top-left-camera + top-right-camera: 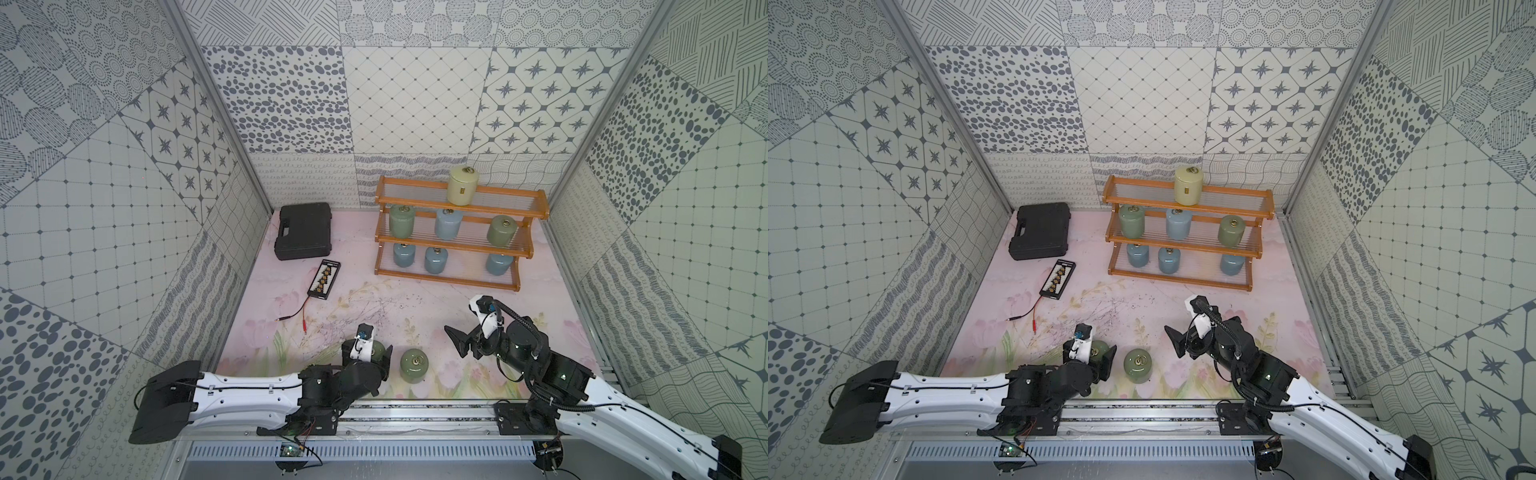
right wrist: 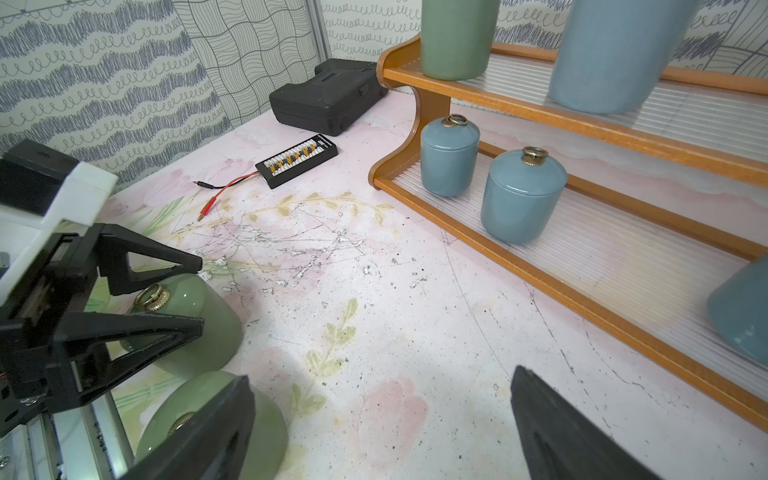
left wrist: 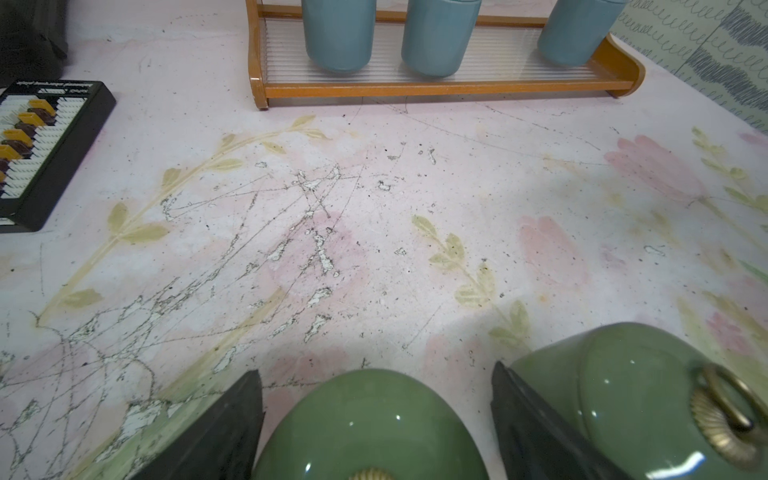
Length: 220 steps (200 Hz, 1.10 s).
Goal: Remove the tea canisters from the shelf
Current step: Place the tea canister at the center of the board.
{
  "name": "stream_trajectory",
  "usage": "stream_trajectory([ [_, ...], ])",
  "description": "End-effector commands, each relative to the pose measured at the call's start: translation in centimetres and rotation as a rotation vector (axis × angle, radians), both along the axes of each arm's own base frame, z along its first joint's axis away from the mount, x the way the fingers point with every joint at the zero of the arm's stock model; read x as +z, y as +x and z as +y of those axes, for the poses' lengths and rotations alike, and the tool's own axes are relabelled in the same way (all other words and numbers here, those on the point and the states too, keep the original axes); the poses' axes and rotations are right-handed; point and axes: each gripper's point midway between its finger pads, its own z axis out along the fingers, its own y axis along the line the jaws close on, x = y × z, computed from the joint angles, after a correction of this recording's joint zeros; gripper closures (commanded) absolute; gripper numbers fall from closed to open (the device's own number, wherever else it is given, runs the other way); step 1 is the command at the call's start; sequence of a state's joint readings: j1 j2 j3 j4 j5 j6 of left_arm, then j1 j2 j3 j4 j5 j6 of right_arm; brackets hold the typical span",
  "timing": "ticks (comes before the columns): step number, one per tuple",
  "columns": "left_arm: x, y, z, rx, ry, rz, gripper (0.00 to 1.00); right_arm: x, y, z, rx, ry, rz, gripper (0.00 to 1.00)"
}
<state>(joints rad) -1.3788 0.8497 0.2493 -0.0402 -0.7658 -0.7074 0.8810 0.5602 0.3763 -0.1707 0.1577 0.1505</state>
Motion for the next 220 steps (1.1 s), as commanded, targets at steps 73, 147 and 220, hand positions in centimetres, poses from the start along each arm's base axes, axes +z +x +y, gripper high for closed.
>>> stream_trajectory([
  [73, -1.1, 0.3, 2.4, 0.027, 0.088, 0.279, 0.22, 1.6, 1.1, 2.0, 0.036, 0.029, -0.021, 0.00],
  [147, -1.4, 0.1, 1.8, 0.042, 0.160, 0.528, 0.32, 1.8, 1.6, 2.4, 0.058, 0.015, -0.020, 0.00],
  [220, -2.4, -1.5, 1.5, 0.051, 0.128, 0.631, 0.45, 1.3, 1.5, 1.8, 0.057, 0.017, -0.011, 0.00],
])
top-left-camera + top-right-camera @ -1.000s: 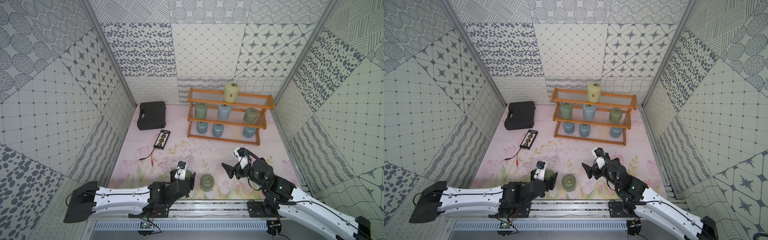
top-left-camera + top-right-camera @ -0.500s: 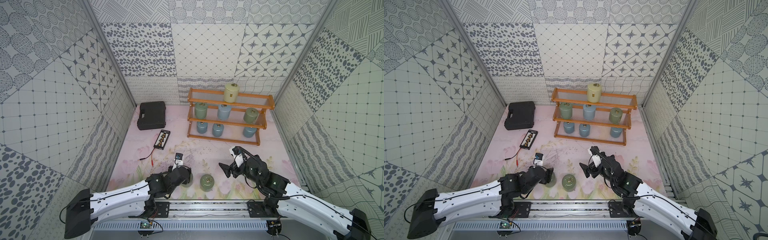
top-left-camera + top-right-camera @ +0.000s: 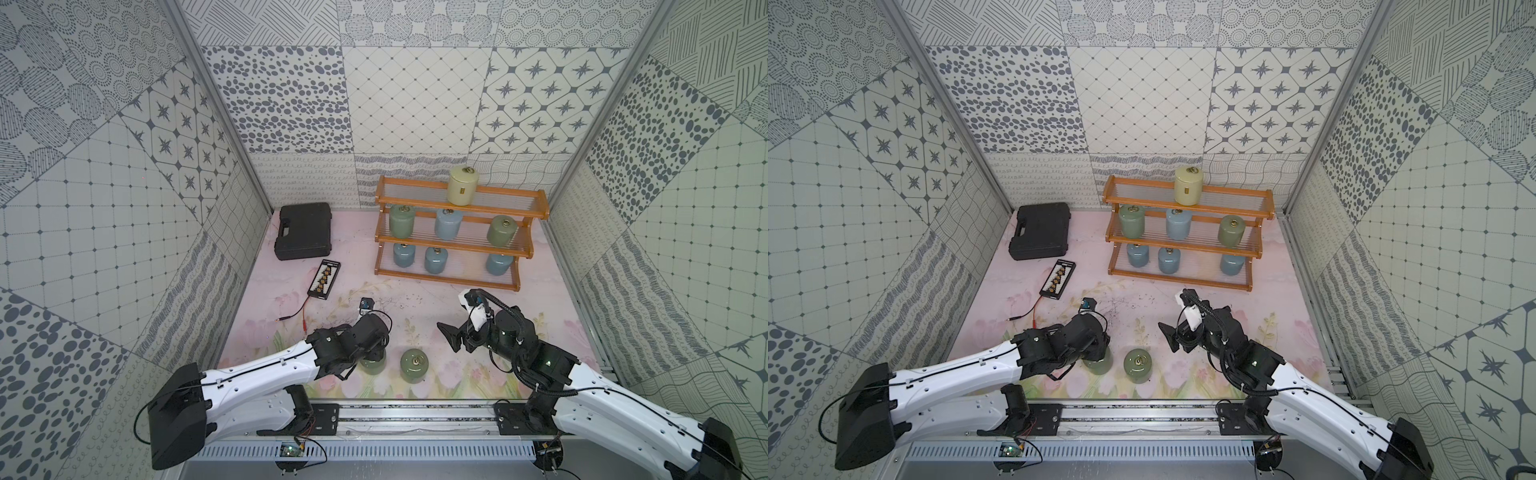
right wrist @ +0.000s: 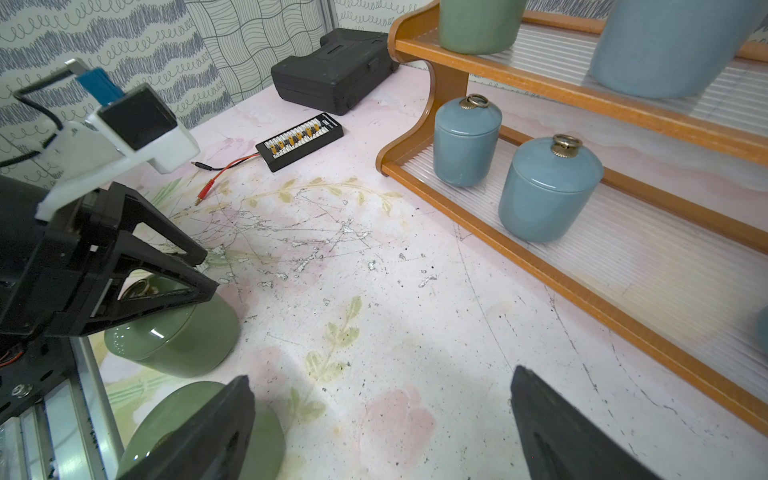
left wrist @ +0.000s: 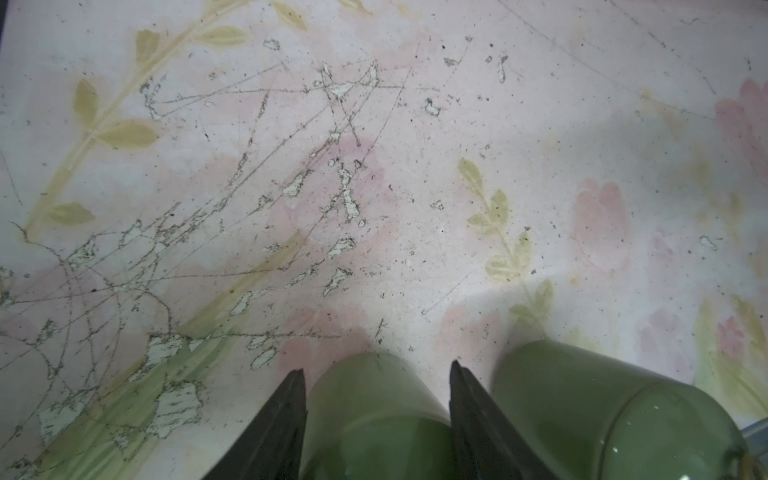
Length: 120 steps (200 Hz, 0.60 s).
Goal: Remove the tea canisters from the shelf
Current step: Place the tea canister at the center of the board.
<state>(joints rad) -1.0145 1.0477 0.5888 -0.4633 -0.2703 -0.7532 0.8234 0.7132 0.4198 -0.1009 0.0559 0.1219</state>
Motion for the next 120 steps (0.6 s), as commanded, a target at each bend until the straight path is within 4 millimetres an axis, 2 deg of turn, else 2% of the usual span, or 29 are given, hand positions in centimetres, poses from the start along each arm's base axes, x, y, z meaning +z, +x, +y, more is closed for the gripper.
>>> stream_trajectory([
  [1, -1.8, -3.1, 1.0, -0.019, 0.031, 0.163, 0.44, 1.7, 0.2, 0.2, 0.009, 0.042, -0.044, 0.00],
  [56, -2.6, -4.4, 0.7, -0.031, 0.041, 0.191, 0.46, 1.6, 0.2, 0.2, 0.014, 0.045, -0.040, 0.00],
  [93, -2.3, -4.7, -0.1, -0.044, 0.030, 0.184, 0.46, 1.5, 0.1, 0.1, 0.014, 0.047, -0.038, 0.00],
  [120, -2.1, -4.5, 0.3, -0.030, 0.046, 0.168, 0.44, 1.5, 0.1, 0.0, 0.009, 0.048, -0.040, 0.00],
])
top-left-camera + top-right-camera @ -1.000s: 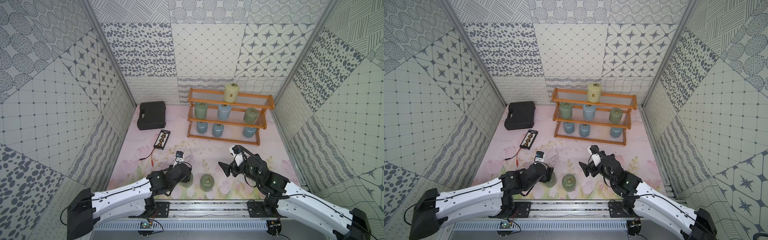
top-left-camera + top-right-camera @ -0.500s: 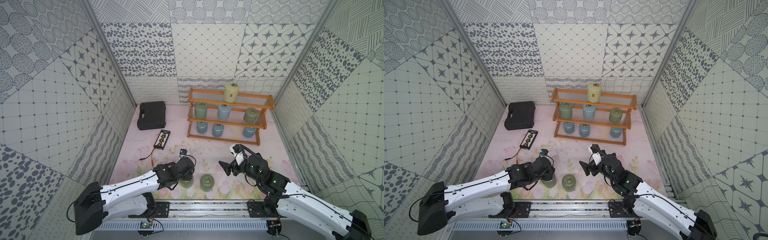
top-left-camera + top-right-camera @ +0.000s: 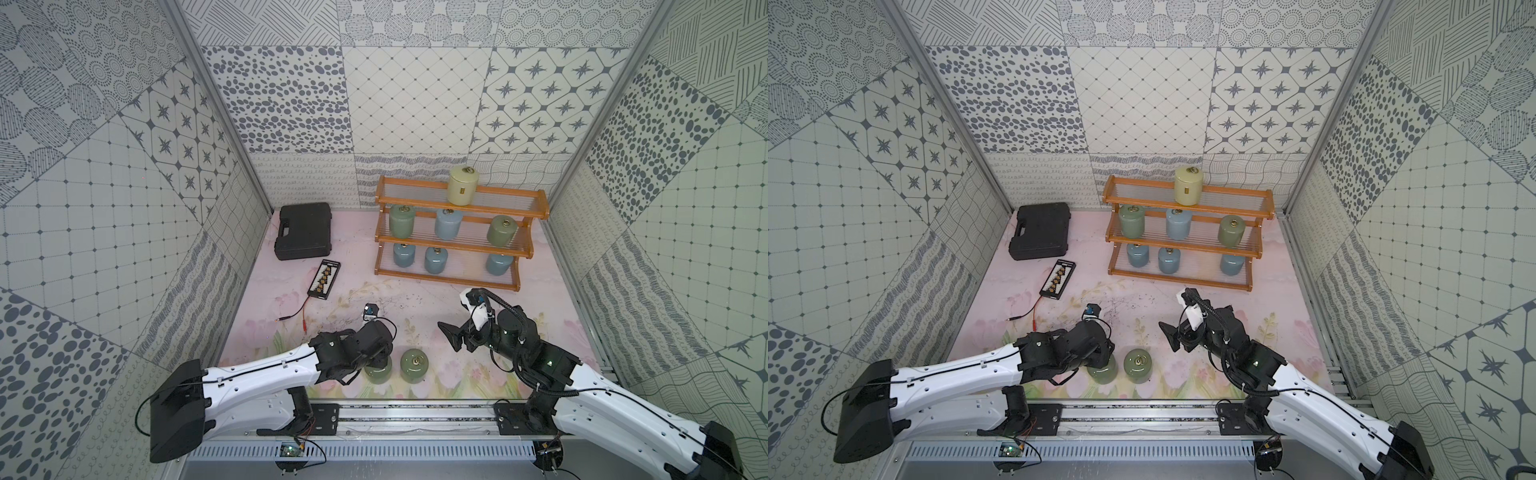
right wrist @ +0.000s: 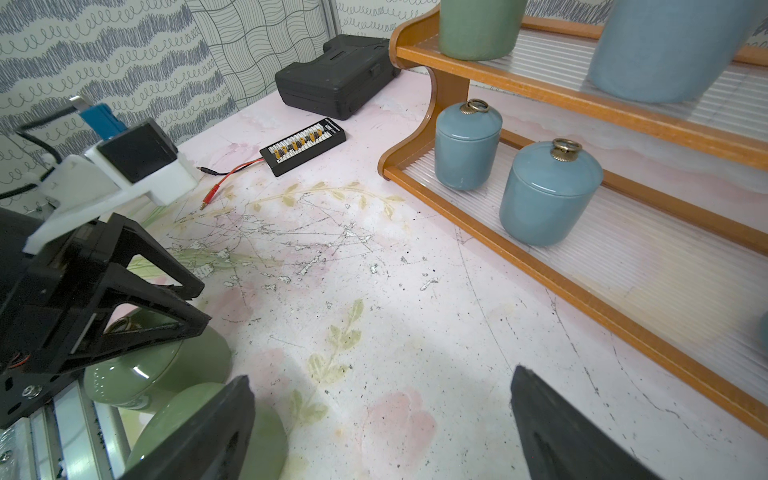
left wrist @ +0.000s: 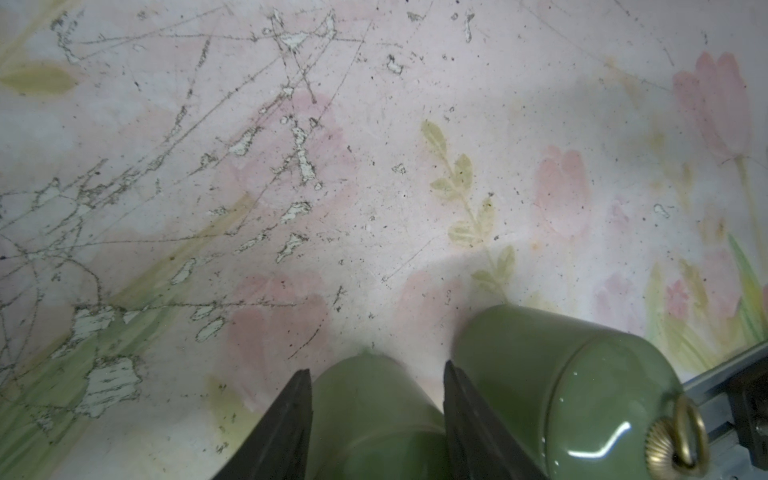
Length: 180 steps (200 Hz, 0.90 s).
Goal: Remove the tea canisters from the shelf
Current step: Place the tea canister at the center of the board.
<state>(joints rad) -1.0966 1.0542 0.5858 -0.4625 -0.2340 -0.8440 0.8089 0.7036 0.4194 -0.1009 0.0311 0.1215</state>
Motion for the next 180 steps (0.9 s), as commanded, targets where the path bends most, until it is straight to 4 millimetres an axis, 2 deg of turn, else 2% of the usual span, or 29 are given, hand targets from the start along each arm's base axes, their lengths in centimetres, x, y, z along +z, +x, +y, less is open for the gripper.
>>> stream_trajectory([
  [1, -1.7, -2.3, 2.0, -0.009, 0.097, 0.105, 0.43, 1.3, 0.2, 0.0, 0.001, 0.035, -0.040, 0.00],
  [20, -1.1, -1.9, 2.3, 0.001, 0.098, 0.074, 0.41, 1.4, 0.2, 0.0, -0.001, 0.034, -0.043, 0.00],
  [53, 0.8, -0.7, 2.4, 0.000, 0.082, -0.012, 0.29, 1.9, 0.5, -0.4, -0.023, 0.036, -0.045, 0.00],
  [100, 3.7, 2.2, 1.7, -0.027, 0.019, -0.089, 0.21, 4.5, 2.0, -0.9, -0.066, 0.036, -0.071, 0.00],
  [106, 4.1, 2.7, 1.6, -0.030, 0.017, -0.103, 0.20, 4.2, 2.4, -1.1, -0.076, 0.025, -0.061, 0.00],
  [110, 4.3, 3.0, 1.5, -0.034, 0.017, -0.112, 0.19, 5.5, 2.8, -1.1, -0.085, 0.040, -0.077, 0.00],
  [146, 6.2, 6.1, 0.9, -0.062, -0.034, -0.159, 0.16, 9.4, 6.0, -1.8, -0.121, 0.095, -0.085, 0.00],
  [180, 8.5, 8.9, -1.0, -0.131, -0.112, -0.261, 0.12, 13.5, 9.5, -2.7, -0.161, 0.135, -0.098, 0.00],
])
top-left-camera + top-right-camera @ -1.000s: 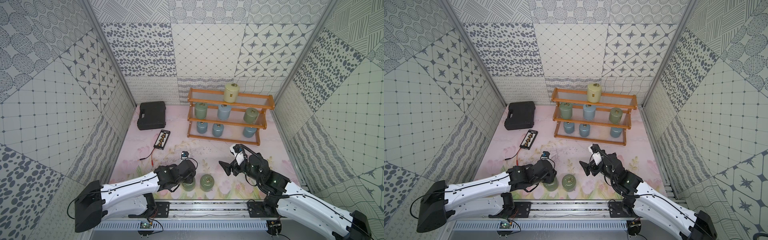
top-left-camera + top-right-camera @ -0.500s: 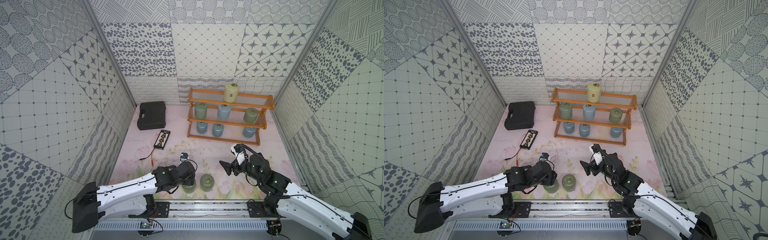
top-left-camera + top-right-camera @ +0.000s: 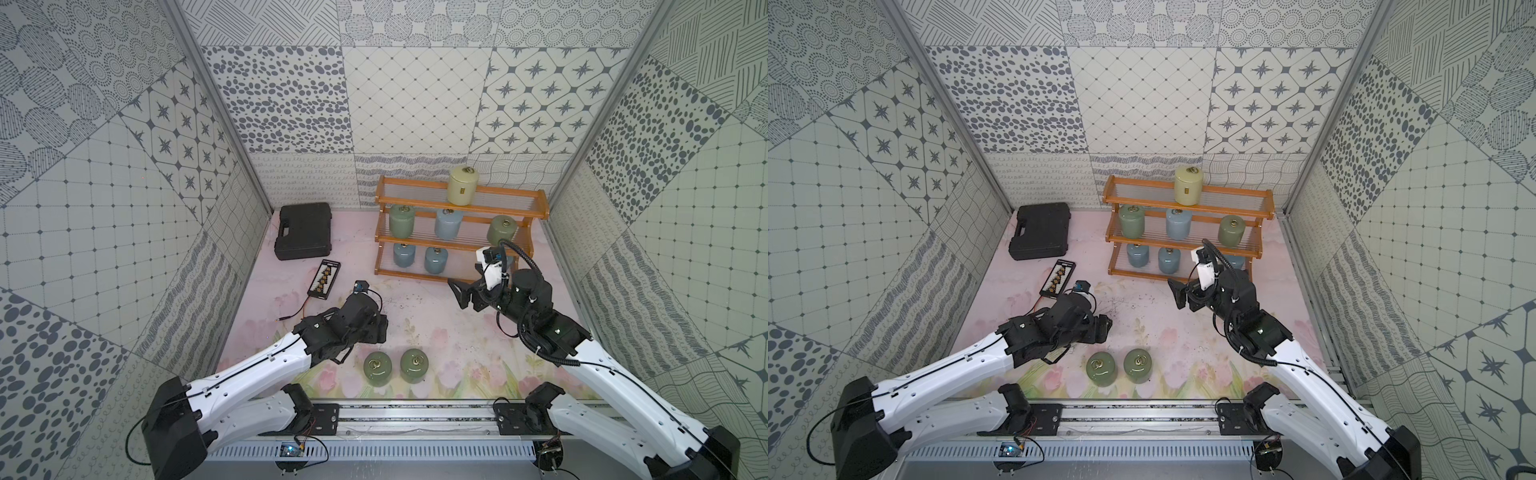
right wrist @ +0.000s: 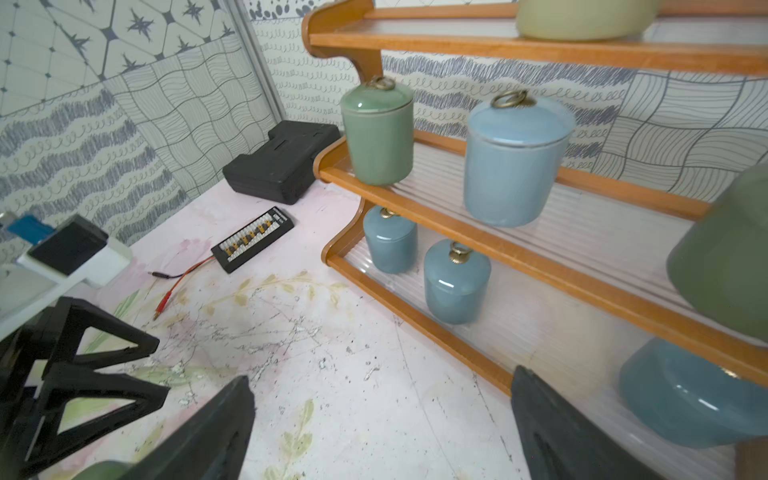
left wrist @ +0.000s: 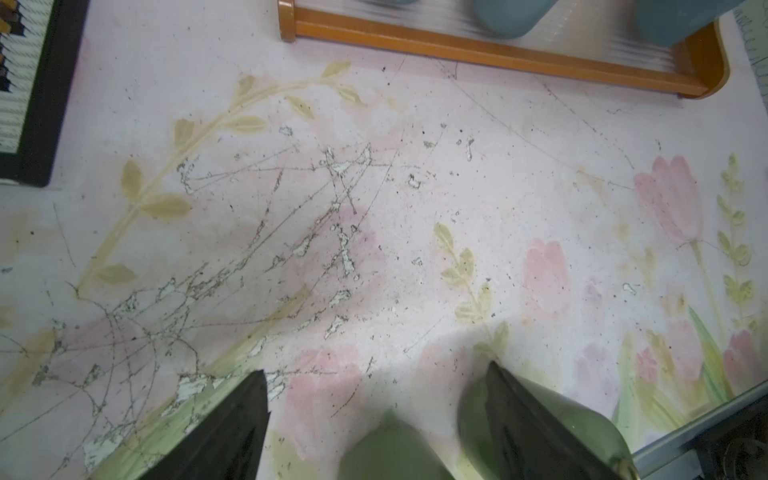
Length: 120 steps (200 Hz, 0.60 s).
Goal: Remove the tea canisters from the shelf
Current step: Place the tea canister at the center of the board.
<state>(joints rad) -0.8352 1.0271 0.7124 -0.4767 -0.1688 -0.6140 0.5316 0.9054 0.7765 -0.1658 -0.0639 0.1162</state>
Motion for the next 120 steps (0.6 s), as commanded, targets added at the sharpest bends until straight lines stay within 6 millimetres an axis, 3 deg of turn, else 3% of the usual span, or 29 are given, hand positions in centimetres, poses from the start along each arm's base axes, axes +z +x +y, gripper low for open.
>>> stream_trajectory([
  [1, 3.3, 2.8, -2.8, -0.174, -0.067, -0.151, 0.12, 3.9, 1.6, 0.2, 0.025, 0.053, -0.049, 0.00],
  [50, 4.4, 4.8, -4.4, -0.234, -0.110, -0.240, 0.06, 8.6, 5.2, -0.5, 0.015, 0.063, -0.078, 0.00],
  [120, 4.7, 6.2, -5.6, -0.263, -0.198, -0.351, 0.01, 12.8, 9.9, -1.8, -0.023, 0.055, -0.116, 0.00],
])
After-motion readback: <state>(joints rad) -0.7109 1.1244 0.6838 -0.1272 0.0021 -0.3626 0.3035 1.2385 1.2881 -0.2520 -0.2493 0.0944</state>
